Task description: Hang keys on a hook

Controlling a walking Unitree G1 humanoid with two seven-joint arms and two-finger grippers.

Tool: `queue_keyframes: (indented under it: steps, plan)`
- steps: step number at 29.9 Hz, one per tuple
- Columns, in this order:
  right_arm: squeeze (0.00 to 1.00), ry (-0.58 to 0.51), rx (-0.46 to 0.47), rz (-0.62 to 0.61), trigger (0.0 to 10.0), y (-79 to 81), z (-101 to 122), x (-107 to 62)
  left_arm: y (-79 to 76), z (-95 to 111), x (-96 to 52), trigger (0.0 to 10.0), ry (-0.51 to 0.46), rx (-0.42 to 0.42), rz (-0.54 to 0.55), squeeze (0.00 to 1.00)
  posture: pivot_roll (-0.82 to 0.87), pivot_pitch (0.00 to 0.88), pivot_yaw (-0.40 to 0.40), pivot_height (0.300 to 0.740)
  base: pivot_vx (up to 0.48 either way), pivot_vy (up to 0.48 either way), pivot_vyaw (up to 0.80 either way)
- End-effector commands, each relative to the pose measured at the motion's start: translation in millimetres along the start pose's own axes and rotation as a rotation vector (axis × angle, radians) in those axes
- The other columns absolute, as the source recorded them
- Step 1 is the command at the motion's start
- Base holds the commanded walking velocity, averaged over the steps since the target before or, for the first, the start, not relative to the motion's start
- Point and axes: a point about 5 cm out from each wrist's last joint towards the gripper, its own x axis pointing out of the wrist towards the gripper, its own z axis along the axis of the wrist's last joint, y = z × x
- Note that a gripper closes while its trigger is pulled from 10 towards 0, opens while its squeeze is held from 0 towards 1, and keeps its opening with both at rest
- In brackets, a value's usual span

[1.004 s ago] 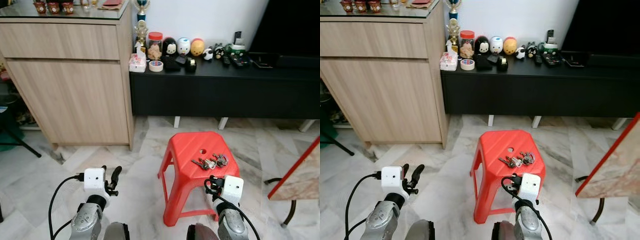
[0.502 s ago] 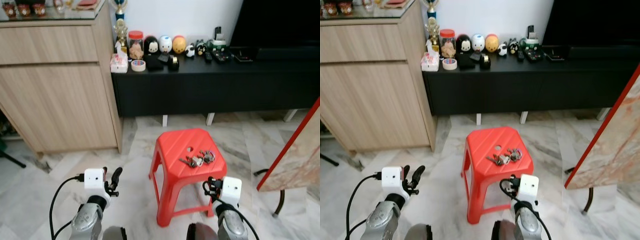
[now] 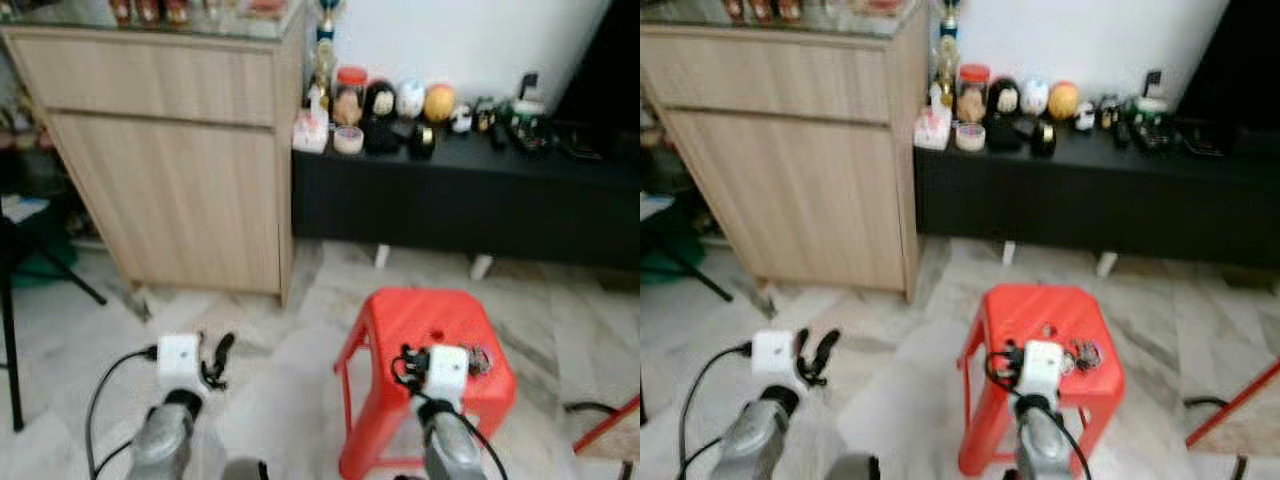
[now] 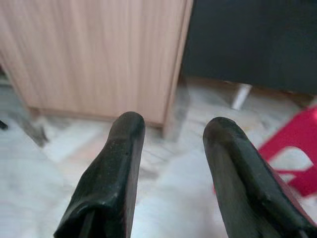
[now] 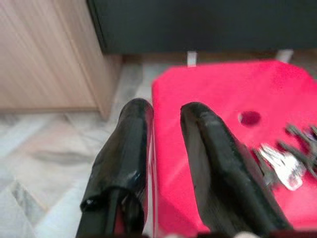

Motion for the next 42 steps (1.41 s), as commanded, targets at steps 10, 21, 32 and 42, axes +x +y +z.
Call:
queue_keyframes:
  steps: [10,21,32,42]
  plan:
    - [0.00,0.002,0.008,-0.106,10.0,-20.5,-2.9,-5.2,-17.5,1.0,4.4,10.0,-0.009,-0.026,-0.046,0.00,0.08,0.000,-0.069,0.613,0.219,0.000,0.00]
    - [0.00,0.034,0.070,-0.222,10.0,-34.0,-6.9,-7.4,-14.2,-2.8,2.3,10.0,0.006,-0.009,-0.036,0.00,0.08,0.000,-0.068,0.613,0.000,0.000,0.00]
    - [1.00,0.252,0.057,-0.194,10.0,-30.8,-26.6,-5.7,-16.8,-2.5,4.0,10.0,0.010,-0.004,-0.050,0.00,0.07,0.002,-0.056,0.613,0.000,0.000,0.00]
    - [1.00,0.252,0.096,-0.171,10.0,-23.8,-12.8,8.2,-16.3,0.5,4.5,10.0,0.000,0.001,-0.051,0.00,0.08,0.030,-0.055,0.613,0.000,0.000,0.00]
